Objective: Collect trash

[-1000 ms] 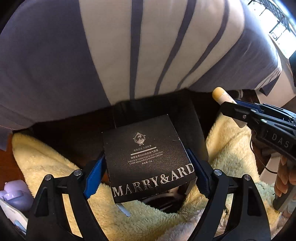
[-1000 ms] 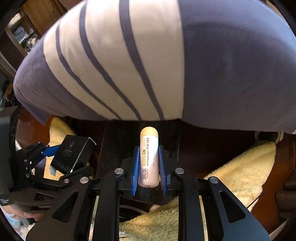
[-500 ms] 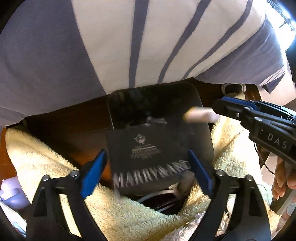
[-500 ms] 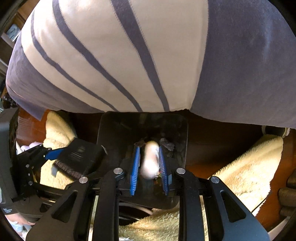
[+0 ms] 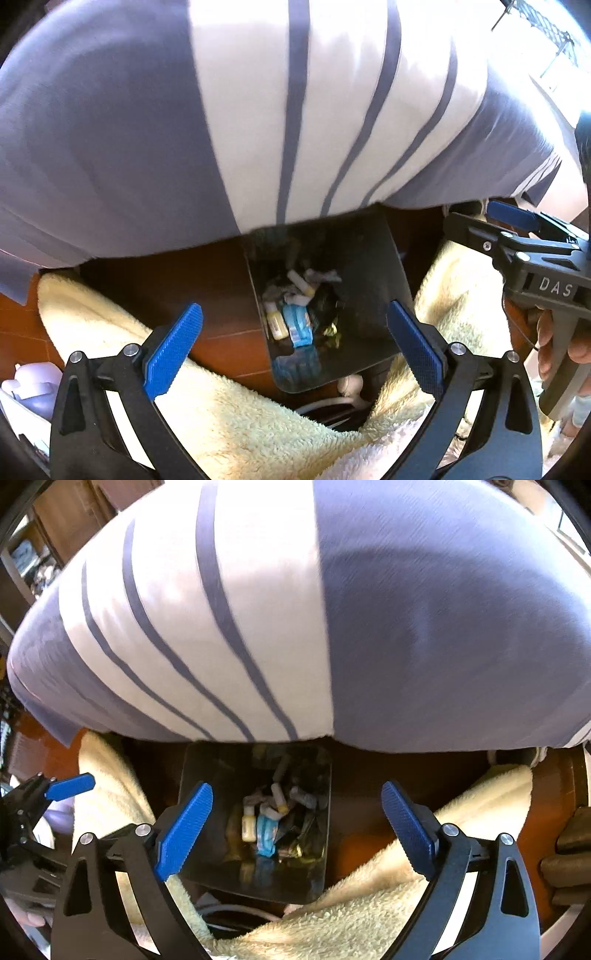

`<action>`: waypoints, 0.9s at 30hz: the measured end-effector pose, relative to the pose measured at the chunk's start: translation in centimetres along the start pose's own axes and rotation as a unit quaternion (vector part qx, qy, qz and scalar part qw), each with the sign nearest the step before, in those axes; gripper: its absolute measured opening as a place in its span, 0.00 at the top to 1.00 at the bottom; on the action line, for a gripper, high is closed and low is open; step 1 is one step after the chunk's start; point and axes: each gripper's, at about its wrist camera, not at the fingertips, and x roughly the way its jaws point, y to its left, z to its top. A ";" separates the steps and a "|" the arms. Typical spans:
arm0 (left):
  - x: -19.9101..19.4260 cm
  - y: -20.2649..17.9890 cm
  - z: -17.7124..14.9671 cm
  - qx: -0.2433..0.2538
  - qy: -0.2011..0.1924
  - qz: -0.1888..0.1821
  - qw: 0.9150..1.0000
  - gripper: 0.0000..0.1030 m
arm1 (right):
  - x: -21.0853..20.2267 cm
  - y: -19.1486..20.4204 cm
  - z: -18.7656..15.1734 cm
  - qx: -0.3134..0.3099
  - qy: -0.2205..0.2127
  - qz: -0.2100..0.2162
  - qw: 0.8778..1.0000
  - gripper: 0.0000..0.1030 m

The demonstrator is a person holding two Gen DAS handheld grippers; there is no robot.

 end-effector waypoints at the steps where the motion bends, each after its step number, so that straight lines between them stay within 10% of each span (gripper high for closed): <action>1: -1.0 0.1 0.0 -0.002 -0.012 0.002 1.000 0.08 | -0.4 -0.2 0.1 0.002 -0.007 -0.001 1.000 0.09; 9: -9.6 1.1 1.6 -0.015 -0.133 0.033 0.990 0.08 | -8.8 -0.4 1.8 0.003 -0.123 -0.006 0.992 0.09; 27: -26.4 -1.4 3.3 -0.009 -0.351 0.086 0.932 0.08 | -25.0 1.1 3.0 -0.011 -0.345 -0.041 0.938 0.03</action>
